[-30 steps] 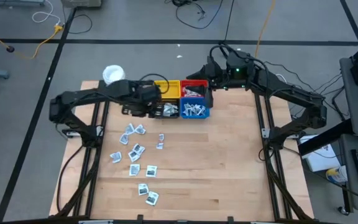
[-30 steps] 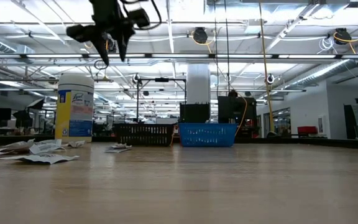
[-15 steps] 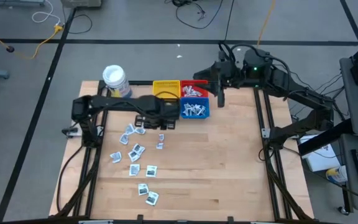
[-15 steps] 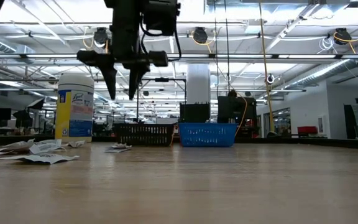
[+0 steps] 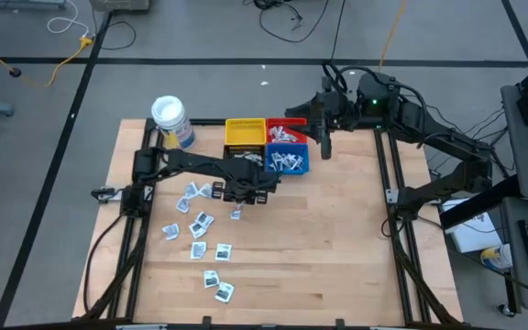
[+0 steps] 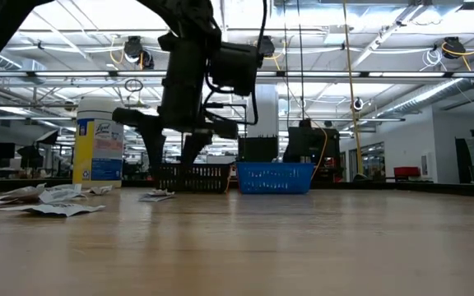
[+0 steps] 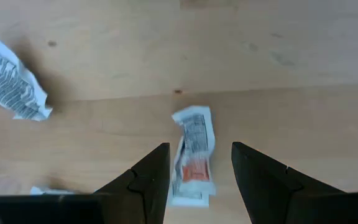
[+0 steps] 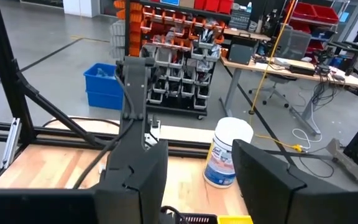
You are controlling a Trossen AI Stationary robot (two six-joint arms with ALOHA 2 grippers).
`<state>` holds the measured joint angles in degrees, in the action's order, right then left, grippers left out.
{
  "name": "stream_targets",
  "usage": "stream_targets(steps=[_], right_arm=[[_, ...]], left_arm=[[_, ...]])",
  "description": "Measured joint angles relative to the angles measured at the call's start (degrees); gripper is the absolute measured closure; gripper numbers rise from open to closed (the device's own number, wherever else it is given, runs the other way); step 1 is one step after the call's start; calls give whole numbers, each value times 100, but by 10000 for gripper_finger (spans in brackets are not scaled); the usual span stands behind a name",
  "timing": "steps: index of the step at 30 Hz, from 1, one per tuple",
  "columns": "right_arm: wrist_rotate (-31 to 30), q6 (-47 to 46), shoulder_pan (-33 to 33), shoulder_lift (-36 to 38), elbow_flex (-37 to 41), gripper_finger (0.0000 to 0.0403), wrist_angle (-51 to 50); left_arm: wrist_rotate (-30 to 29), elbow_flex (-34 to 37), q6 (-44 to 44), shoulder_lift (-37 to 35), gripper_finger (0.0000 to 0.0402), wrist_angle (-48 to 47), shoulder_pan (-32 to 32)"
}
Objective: Pick & Place First Aid Supplies
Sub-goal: Put the orange ointment pack into the red basket
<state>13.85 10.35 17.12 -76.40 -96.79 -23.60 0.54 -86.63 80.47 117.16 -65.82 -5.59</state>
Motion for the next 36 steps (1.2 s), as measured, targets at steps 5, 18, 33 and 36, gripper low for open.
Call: stream_targets(steps=[5, 18, 33, 36], right_arm=[[4, 2, 0, 0, 2, 229, -111], [2, 150, 0, 0, 2, 229, -132], [-14, 282, 0, 0, 2, 229, -109], [-16, 282, 0, 0, 2, 229, -109]], left_arm=[[-202, 45, -39, 102, 225, 72, -10], [-201, 449, -137, 88, 225, 533, -94], [-131, 457, -446, 88, 389, 1015, -96], [-128, 430, -507, 69, 395, 1019, -111]])
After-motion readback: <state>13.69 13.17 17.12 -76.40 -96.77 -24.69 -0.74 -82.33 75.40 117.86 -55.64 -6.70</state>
